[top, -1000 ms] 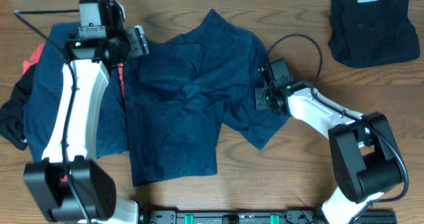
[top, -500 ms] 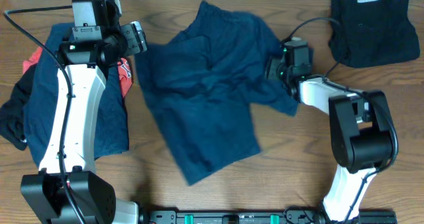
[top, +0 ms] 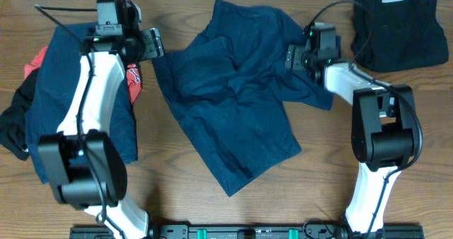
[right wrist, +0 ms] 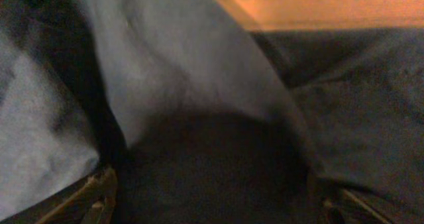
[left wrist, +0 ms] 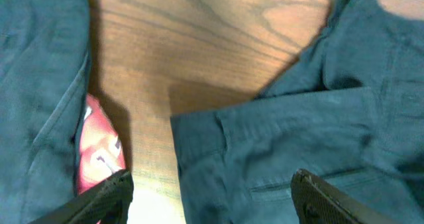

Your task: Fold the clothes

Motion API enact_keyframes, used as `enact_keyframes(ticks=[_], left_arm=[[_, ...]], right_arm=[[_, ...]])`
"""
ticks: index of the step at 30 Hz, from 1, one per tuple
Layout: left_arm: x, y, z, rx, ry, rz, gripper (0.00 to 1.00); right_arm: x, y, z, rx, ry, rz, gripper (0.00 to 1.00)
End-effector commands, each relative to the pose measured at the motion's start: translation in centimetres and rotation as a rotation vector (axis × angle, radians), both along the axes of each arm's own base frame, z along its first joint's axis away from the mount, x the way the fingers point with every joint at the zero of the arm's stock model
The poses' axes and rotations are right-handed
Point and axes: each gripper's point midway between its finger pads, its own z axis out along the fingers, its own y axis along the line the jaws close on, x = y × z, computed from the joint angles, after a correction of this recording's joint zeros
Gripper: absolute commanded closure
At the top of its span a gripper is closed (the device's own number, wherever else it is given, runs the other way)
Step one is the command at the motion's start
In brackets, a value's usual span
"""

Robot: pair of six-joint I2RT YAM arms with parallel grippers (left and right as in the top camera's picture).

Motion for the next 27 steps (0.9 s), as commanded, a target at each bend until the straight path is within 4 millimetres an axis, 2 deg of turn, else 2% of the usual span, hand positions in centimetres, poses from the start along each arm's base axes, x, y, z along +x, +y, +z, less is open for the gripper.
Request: enact_keyframes(ticks=[1,5,8,13,16,19,22,27], left_arm=[[1.4,0.2,-1.3,0.031,-0.009,-0.035,0.22],[2.2,0.3,-4.0,0.056,0.013,-0.073,0.22],[2.3,0.3,-6.7,0.073,0.054,-0.105,0.23],[2.2,0.4,-9.4,0.080,0.100,-0.122,0.25],[2.0,0.4,-10.3,0.077,0.120,-0.123,0.39],[1.6,0.4,-10.6,0.075,0.140,-0.124,0.70],[0.9,0.3,-10.9,0.071,0.171,-0.125,0.94],[-1.2,0.3,-10.8,0.047,0.254,-0.098,0.94]], right_arm=[[1.6,1.5,4.3,0.063,-0.014,0.074,0.10],[0.0,3.3,8.7,0.113,0.063,0.131,0.05],[-2.5,4.9,11.8,0.132,0.113,0.174,0.04],[-7.7,7.3,14.3,0.121,0.208,0.235,0.04],[-10.6,8.9,14.9,0.106,0.269,0.275,0.06],[-13.2,10.2,14.9,0.086,0.332,0.306,0.11],[-15.5,10.3,14.1,0.049,0.422,0.259,0.11],[-18.1,9.4,12.8,0.019,0.543,0.185,0.11]])
